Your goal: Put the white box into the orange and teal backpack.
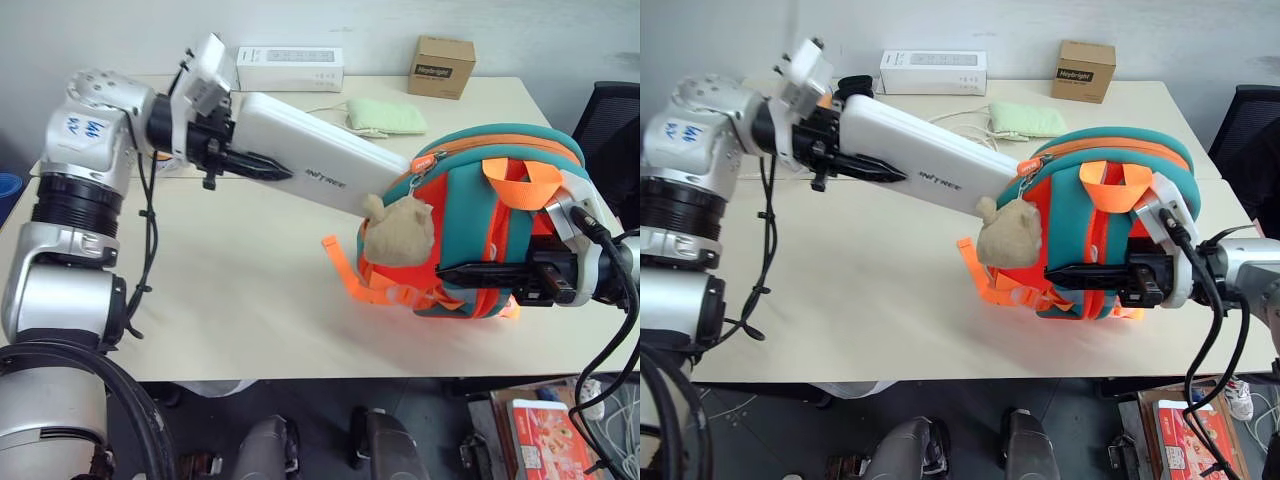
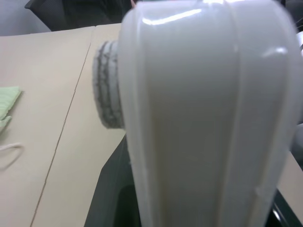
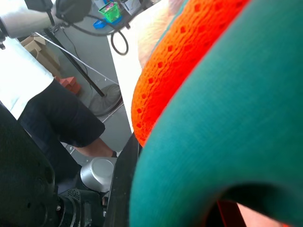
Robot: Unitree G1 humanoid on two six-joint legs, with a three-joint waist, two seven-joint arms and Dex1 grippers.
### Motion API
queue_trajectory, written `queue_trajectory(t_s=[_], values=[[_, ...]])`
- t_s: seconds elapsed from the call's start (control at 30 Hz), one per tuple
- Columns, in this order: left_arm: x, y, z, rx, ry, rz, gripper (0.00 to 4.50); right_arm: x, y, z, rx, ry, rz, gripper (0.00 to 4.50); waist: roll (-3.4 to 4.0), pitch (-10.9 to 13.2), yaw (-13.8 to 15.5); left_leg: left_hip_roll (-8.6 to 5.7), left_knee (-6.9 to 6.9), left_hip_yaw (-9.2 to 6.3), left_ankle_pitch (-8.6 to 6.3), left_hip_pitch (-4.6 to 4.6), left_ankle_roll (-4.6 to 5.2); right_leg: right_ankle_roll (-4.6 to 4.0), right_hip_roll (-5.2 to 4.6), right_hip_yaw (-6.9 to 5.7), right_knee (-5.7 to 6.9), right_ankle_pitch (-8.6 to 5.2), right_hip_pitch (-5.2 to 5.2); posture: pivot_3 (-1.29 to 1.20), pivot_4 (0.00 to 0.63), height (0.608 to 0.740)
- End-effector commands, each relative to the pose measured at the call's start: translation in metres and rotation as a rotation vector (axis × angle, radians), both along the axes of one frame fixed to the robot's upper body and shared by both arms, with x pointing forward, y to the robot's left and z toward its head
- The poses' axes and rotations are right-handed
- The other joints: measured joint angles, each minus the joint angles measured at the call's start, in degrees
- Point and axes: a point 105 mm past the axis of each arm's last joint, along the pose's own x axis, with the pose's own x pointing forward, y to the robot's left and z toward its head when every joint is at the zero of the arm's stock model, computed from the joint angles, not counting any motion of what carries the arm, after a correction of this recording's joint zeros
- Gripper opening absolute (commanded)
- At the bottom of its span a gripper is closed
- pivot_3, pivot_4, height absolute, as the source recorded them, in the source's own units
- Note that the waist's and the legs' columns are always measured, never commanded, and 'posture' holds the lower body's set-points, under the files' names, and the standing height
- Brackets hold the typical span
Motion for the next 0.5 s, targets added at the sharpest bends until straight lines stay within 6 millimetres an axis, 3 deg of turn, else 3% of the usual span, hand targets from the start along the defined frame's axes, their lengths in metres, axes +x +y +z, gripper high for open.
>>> queue_trajectory(t_s=[0.03, 0.3, 0.5], values=[[-0.025, 0.002, 0.016, -0.009, 0.009, -0.152, 1.30, -0.003, 0.003, 0.005, -0.001, -0.035, 0.024, 0.02, 0.00, 0.0, -0.1, 0.00, 0.00, 0.00, 0.00, 0.00, 0.00, 0.00, -0.01, 0.01, 0.01, 0.00, 0.00, 0.00, 0.150, 0.740], [-0.030, -0.013, -0.016, 0.030, 0.067, -0.224, 1.30, -0.002, 0.003, 0.005, 0.000, -0.040, 0.021, 0.02, 0.00, 0.0, 0.2, -0.02, 0.07, -0.01, 0.02, 0.00, 0.03, 0.00, 0.11, 0.00, 0.05, 0.00, 0.00, 0.00, 0.150, 0.740], [-0.028, -0.008, -0.013, 0.037, 0.049, -0.201, 1.30, 0.001, 0.002, 0.003, -0.001, -0.038, 0.013, 0.02, -0.01, 0.0, 0.0, -0.02, 0.10, -0.03, 0.01, -0.05, 0.05, 0.03, 0.14, -0.01, 0.06, 0.01, 0.00, 0.00, 0.150, 0.740]])
